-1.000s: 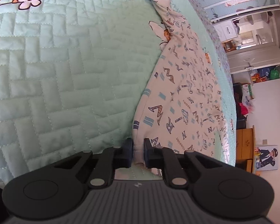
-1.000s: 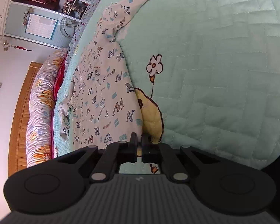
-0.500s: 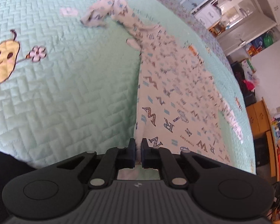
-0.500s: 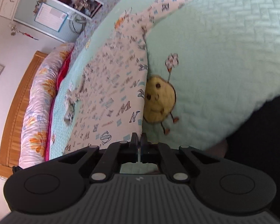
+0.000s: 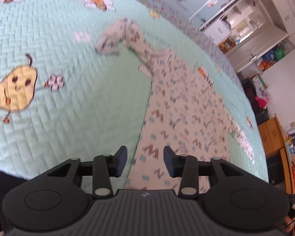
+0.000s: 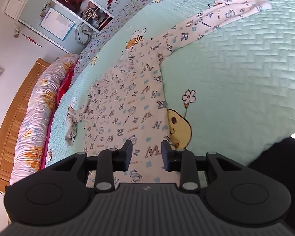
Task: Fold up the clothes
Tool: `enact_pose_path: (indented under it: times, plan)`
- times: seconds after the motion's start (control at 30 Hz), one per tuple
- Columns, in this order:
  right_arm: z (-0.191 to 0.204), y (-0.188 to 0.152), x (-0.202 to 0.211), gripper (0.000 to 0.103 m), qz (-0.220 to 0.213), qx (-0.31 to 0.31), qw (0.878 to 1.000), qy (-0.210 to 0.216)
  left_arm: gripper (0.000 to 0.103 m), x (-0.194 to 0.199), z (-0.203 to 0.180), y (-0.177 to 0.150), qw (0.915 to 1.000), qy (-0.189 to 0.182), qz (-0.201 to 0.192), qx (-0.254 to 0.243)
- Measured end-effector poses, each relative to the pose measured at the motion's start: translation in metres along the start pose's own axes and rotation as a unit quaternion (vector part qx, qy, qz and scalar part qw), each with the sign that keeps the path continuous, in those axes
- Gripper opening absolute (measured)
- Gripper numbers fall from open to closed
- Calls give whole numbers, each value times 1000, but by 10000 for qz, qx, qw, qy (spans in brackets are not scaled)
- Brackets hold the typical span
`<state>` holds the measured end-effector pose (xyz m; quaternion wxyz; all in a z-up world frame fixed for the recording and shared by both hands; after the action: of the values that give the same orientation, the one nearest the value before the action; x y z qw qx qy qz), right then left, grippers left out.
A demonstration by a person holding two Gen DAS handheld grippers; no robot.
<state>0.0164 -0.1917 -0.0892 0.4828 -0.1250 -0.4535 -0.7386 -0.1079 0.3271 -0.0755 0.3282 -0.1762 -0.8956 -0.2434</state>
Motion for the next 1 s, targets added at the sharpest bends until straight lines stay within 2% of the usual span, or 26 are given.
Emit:
enact_pose_path:
  times: [0.1, 0.17, 0.23, 0.3, 0.33, 0.4, 0.47, 0.53, 0.57, 0.63, 0.67, 0.83, 0.87, 0.9, 0.97, 1.0]
  plan:
    - [-4, 2, -14, 34, -18, -165, 9999, 22, 55, -6, -10, 20, 9987, -113, -404, 280]
    - [-6, 0, -22, 34, -39, -350, 9994, 53, 56, -16, -16, 37, 9970, -41, -646, 429]
    - [-4, -3, -28, 34, -16, -432, 9990, 108, 56, -28, -21, 57, 9954, 96, -871, 378]
    - [-2, -6, -31, 34, 46, -373, 9993, 51, 56, -44, -27, 70, 9917, 611, -1098, -280]
    - [-1, -7, -32, 34, 79, -328, 9994, -20, 56, -52, -30, 76, 9859, 925, -1209, -702]
    - [-4, -9, -31, 34, 116, -337, 9993, -111, 56, -69, -36, 87, 9656, 1543, -1419, -1539]
    - [-12, -9, -36, 34, 176, -468, 9986, -194, 56, -94, -43, 83, 9256, 2188, -1513, -2692]
    - [-18, -8, -42, 34, 249, -578, 9976, -277, 56, -116, -45, 73, 8908, 2376, -1436, -3597]
    - [-21, -7, -45, 35, 288, -626, 9971, -313, 56, -126, -45, 70, 8768, 2427, -1416, -3903]
    - [-20, -5, -56, 35, 407, -635, 9966, -337, 56, -145, -43, 69, 8587, 2460, -1418, -4266]
    - [-18, -3, -61, 35, 473, -628, 9963, -344, 56, -152, -41, 71, 8572, 2468, -1425, -4290]
    - [-7, 3, -84, 38, 746, -455, 9956, -351, 55, -181, -32, 98, 8830, 2471, -1485, -3704]
    - [-7, 4, -85, 39, 783, -431, 9953, -362, 34, -184, -30, 104, 8895, 2427, -1478, -3578]
    - [-6, 5, -87, 40, 796, -423, 9952, -379, 8, -182, -29, 108, 8989, 2314, -1493, -3409]
    - [-6, 6, -89, 40, 822, -407, 9949, -412, 6, -171, -28, 116, 9186, 2030, -1587, -2997]
    - [-6, 7, -90, 40, 830, -399, 9948, -424, 6, -162, -29, 119, 9253, 1886, -1678, -2829]
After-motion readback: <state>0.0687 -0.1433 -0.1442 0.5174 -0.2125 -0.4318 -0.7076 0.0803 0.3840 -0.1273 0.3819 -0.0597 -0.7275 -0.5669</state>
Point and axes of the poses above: each gripper's, at about its wrist camera, not at the fingertips, and x roughly against the way its jaws point, z to its left, y to its top, the point moved 1 cm from there along -x, roughly the way its jaws point, and after that the axes turned 14 degrees about x, right-handed, at the moved point
